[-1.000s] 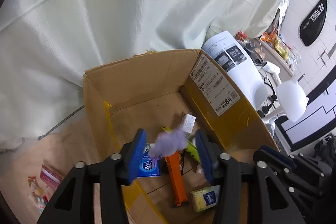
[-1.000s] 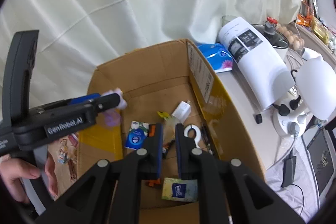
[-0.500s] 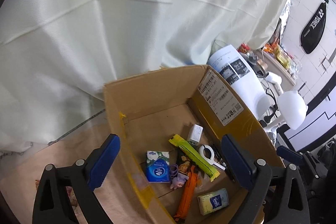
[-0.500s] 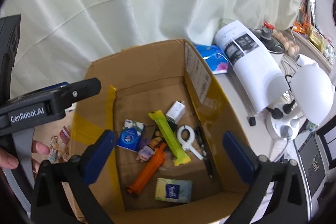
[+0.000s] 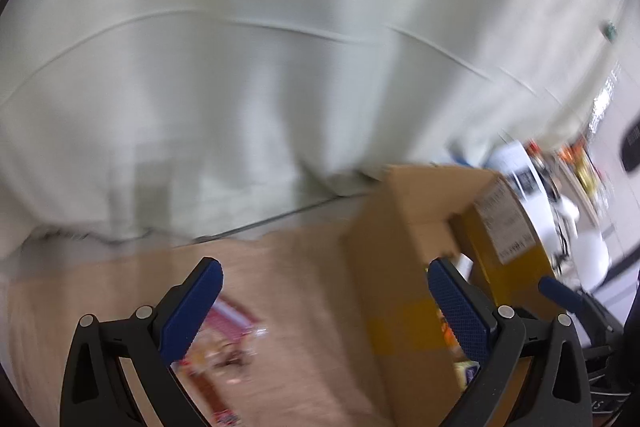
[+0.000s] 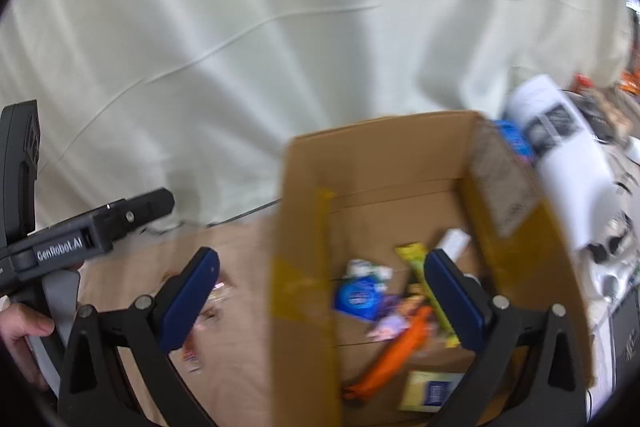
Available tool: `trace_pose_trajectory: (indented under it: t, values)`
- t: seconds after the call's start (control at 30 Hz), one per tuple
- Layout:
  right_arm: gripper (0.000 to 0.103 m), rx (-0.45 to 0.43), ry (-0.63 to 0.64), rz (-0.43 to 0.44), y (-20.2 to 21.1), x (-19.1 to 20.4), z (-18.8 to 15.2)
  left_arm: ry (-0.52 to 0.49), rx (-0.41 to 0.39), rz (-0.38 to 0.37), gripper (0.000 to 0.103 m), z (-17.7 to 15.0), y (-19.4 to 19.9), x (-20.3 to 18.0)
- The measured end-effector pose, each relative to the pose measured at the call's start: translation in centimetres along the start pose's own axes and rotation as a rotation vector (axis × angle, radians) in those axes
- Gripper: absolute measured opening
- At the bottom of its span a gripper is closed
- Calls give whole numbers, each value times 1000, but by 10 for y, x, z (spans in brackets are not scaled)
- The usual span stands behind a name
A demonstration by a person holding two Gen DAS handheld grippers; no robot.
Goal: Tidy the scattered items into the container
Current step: 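Move both tools back over the snack pile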
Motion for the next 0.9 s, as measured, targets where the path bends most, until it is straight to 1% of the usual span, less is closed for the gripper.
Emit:
trace_pose_trajectory:
  t: [0.07,0.13,0.27,0.33,0.5,0.63,0.67,0.73,0.77,0.83,0.9]
  values:
    - [103,-13,41,12,-1,22,2,43,-24,27,103,0,17,29]
    - [103,-23,81,25,-2,43,4,60,-41,69,103,-2,29,52]
    - [103,-20,136,29,-8,78,5,94,-46,154,103,-11,50,99]
    - [103,-23,153,32,-12,93,6,125,-60,171,103,-18,62,120]
    - [103,15,193,73,-26,125,1,156,-61,220,103,-37,74,151]
    - [103,55,232,90,-39,147,-16,165,-45,243,102,-56,72,169]
    - [103,65,240,91,-42,151,-21,168,-36,245,101,-62,69,172]
    - [103,87,259,91,-50,158,-32,167,-15,252,92,-72,63,175]
    - [103,96,267,91,-53,160,-38,167,-5,259,90,-76,60,177]
    - [102,119,279,89,-61,163,-50,160,7,262,80,-84,55,178]
    - [98,159,286,96,-71,165,-66,159,36,259,78,-96,46,182]
Point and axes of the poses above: each gripper's, at about its wrist camera, not at the fingertips, and y roughly against the way its jaws point, x to its left, z to its top, the point moved 9 cm from there along -y, roughly the way its jaws point, and after that the axes turned 10 degrees about -z, right-handed, at the moved point
